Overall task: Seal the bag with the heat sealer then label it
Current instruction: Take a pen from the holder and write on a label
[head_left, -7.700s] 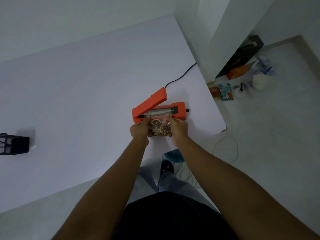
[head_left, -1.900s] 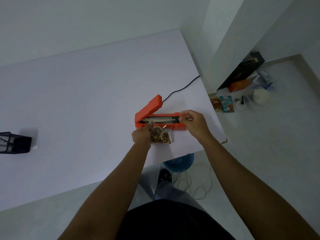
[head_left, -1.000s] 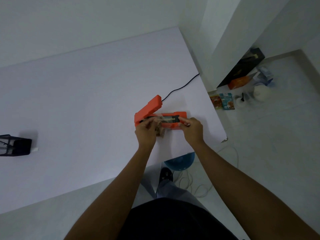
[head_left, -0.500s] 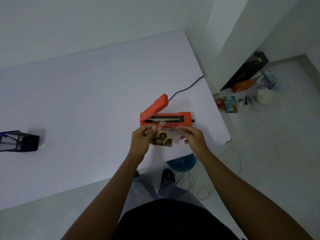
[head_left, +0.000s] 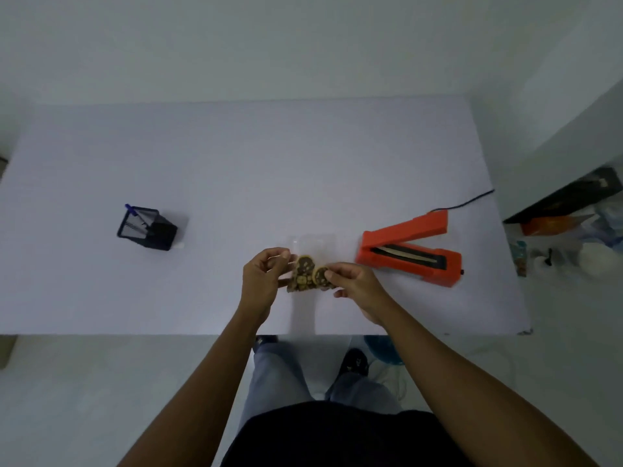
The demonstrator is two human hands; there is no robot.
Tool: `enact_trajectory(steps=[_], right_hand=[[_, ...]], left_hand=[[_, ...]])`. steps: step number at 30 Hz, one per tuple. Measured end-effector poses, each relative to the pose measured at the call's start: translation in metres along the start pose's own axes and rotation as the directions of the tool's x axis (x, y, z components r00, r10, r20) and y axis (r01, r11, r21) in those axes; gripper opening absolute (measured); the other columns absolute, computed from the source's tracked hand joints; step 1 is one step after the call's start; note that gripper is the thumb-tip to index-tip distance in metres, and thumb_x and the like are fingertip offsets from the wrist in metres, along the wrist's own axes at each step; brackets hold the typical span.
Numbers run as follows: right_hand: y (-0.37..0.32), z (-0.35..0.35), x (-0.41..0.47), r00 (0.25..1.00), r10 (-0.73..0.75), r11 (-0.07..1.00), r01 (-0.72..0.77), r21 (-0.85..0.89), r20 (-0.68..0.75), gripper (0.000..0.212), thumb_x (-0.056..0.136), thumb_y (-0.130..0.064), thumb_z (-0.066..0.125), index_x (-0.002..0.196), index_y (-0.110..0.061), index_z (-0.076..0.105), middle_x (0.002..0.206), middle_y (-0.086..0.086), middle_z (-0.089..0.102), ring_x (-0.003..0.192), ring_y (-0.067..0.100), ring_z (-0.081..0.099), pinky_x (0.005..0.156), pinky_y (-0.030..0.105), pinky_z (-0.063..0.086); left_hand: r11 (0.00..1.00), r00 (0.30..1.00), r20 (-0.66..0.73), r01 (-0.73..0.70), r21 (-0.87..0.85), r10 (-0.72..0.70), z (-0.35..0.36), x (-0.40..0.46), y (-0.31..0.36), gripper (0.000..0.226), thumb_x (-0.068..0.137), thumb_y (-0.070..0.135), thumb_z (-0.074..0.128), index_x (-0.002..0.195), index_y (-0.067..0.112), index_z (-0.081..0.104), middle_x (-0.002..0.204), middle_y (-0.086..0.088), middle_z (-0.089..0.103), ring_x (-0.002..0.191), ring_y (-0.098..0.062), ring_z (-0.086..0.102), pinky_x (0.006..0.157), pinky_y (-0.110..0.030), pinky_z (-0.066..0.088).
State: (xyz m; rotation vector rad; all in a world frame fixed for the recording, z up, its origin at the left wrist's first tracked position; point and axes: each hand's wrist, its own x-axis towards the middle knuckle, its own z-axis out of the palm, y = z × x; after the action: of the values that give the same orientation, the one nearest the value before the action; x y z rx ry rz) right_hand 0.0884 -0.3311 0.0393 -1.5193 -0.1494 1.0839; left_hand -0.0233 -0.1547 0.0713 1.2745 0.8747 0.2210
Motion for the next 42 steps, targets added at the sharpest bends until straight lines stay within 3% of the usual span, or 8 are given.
enact_trajectory(steps=[11, 17, 22, 28, 31, 33, 37, 42], right_hand=[[-0.007, 0.131, 0.092, 0.944, 0.163, 0.984, -0.175, -0.016, -0.287, 0.012, 0.096, -0.016, 0.064, 0.101, -0.013, 0.074, 0.092, 0.011, 0.078, 0.079, 0.024, 0.076, 0.066, 0.03, 0.055], [0.008, 0.168, 0.132, 0.834, 0.268, 0.951, -0.309, -0.007, -0.482, 0.006, 0.095, -0.015, 0.063, 0.096, -0.013, 0.069, 0.092, 0.011, 0.075, 0.07, 0.022, 0.073, 0.055, 0.03, 0.051], [0.02, 0.17, 0.145, 0.763, 0.174, 0.906, -0.371, -0.202, -0.623, 0.007, 0.087, -0.023, 0.07, 0.086, -0.016, 0.074, 0.089, 0.008, 0.075, 0.084, 0.027, 0.07, 0.081, 0.044, 0.059], [0.009, 0.166, 0.146, 0.782, 0.146, 0.856, -0.407, -0.318, -0.606, 0.023, 0.087, -0.021, 0.071, 0.104, -0.006, 0.073, 0.101, 0.009, 0.074, 0.097, 0.025, 0.067, 0.083, 0.028, 0.049], [-0.002, 0.168, 0.146, 0.796, 0.085, 0.837, -0.384, -0.391, -0.599, 0.023, 0.087, -0.019, 0.07, 0.107, -0.007, 0.069, 0.1, 0.008, 0.07, 0.094, 0.023, 0.064, 0.08, 0.025, 0.045], [-0.012, 0.175, 0.146, 0.818, 0.008, 0.848, -0.31, -0.429, -0.575, 0.018, 0.087, -0.018, 0.069, 0.104, -0.01, 0.067, 0.096, 0.006, 0.07, 0.088, 0.021, 0.065, 0.077, 0.027, 0.049], [-0.044, 0.21, 0.151, 0.904, -0.083, 0.9, -0.112, -0.422, -0.419, 0.006, 0.092, -0.016, 0.067, 0.095, -0.012, 0.07, 0.086, 0.002, 0.069, 0.07, 0.015, 0.066, 0.06, 0.017, 0.054], [-0.077, 0.287, 0.17, 0.944, -0.259, 0.837, 0.114, -0.535, -0.204, 0.012, 0.092, -0.023, 0.067, 0.086, -0.016, 0.075, 0.075, -0.005, 0.071, 0.065, 0.011, 0.064, 0.065, 0.024, 0.052]], left_hand=[[0.951, 0.99, 0.014, 0.128, 0.283, -0.137, -0.124, 0.098, -0.021, 0.023, 0.088, 0.026, 0.07, 0.108, 0.015, 0.071, 0.096, -0.006, 0.076, 0.089, -0.023, 0.074, 0.086, -0.047, 0.06], [0.833, 0.976, 0.118, 0.089, 0.546, -0.182, -0.141, 0.134, -0.023, 0.041, 0.091, 0.019, 0.066, 0.13, 0.008, 0.059, 0.115, -0.01, 0.069, 0.103, -0.022, 0.066, 0.091, -0.028, 0.05], [0.815, 0.965, 0.152, 0.09, 0.572, -0.214, -0.134, 0.138, -0.022, 0.057, 0.092, 0.025, 0.067, 0.141, 0.006, 0.046, 0.128, -0.009, 0.061, 0.115, -0.022, 0.06, 0.092, -0.022, 0.041], [0.781, 0.977, 0.108, 0.08, 0.619, -0.186, -0.131, 0.136, -0.02, 0.038, 0.089, 0.03, 0.068, 0.116, 0.005, 0.059, 0.103, -0.004, 0.062, 0.098, -0.023, 0.059, 0.082, -0.027, 0.041], [0.779, 0.989, 0.077, 0.05, 0.625, -0.125, -0.137, 0.131, -0.002, 0.05, 0.091, 0.032, 0.066, 0.13, 0.002, 0.054, 0.121, -0.009, 0.062, 0.111, -0.024, 0.057, 0.092, -0.03, 0.043], [0.804, 0.996, 0.046, 0.032, 0.593, -0.073, -0.149, 0.128, 0.013, 0.054, 0.092, 0.033, 0.067, 0.136, 0.006, 0.051, 0.127, -0.007, 0.062, 0.112, -0.021, 0.059, 0.094, -0.029, 0.048], [0.81, 0.992, -0.031, -0.08, 0.58, 0.121, -0.185, 0.127, 0.059, 0.025, 0.093, 0.032, 0.065, 0.111, 0.015, 0.064, 0.094, 0.002, 0.069, 0.082, -0.008, 0.066, 0.07, -0.019, 0.053], [0.818, 0.926, -0.266, -0.071, 0.571, 0.266, -0.27, 0.138, 0.11, 0.009, 0.091, 0.028, 0.065, 0.09, 0.019, 0.063, 0.075, 0.005, 0.067, 0.066, -0.011, 0.065, 0.06, -0.023, 0.052]])
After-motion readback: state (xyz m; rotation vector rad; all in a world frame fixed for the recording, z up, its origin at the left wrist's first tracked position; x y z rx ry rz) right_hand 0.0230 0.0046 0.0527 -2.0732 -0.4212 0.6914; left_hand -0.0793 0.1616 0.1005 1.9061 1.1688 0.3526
